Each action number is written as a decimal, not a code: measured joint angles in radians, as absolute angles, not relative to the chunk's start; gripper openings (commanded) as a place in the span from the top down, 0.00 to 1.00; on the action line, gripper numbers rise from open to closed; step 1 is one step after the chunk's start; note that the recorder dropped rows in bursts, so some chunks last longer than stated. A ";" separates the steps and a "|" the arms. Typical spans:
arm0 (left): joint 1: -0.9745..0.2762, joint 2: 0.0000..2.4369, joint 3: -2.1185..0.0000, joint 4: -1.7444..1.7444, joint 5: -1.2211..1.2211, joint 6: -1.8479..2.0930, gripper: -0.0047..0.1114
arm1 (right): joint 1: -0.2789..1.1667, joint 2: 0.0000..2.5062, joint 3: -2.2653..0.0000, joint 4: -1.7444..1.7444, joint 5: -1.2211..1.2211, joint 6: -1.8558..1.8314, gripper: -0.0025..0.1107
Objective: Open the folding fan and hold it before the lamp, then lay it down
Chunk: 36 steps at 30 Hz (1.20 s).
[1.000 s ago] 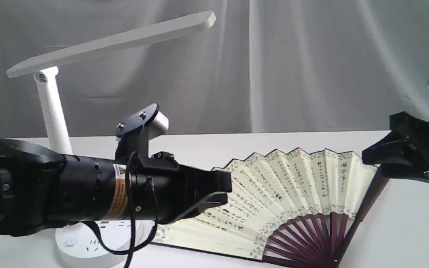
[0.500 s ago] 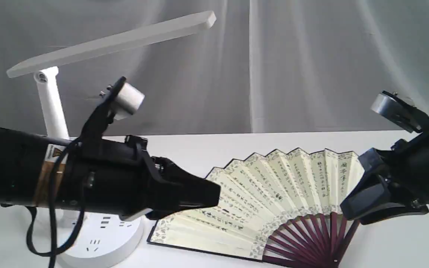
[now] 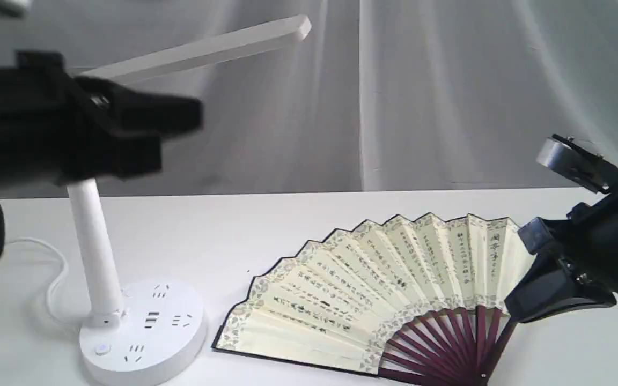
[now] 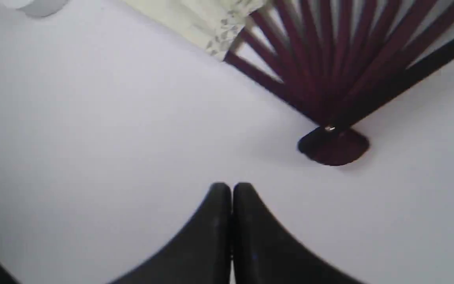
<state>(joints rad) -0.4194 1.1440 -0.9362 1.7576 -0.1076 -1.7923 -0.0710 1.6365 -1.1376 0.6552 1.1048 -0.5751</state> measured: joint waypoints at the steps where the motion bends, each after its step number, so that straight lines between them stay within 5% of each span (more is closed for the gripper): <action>1: -0.419 1.131 -0.936 1.758 -0.030 -1.761 0.96 | -0.071 1.632 -1.138 0.627 1.069 -0.555 0.98; 13: -0.418 1.099 -0.946 1.033 0.874 -0.806 0.96 | -0.071 1.597 -1.138 0.255 0.955 -0.280 0.98; 21: -0.397 1.099 -0.810 0.623 0.877 -0.610 0.96 | -0.071 1.546 -1.123 0.214 0.938 -0.227 0.98; 31: -0.039 1.099 -0.715 0.054 0.731 -0.166 0.96 | -0.071 1.388 -0.910 0.175 0.835 -0.210 0.98; 36: 0.015 1.099 -0.693 -0.083 0.725 -0.021 0.96 | -0.071 1.311 -0.839 0.175 0.802 -0.210 0.98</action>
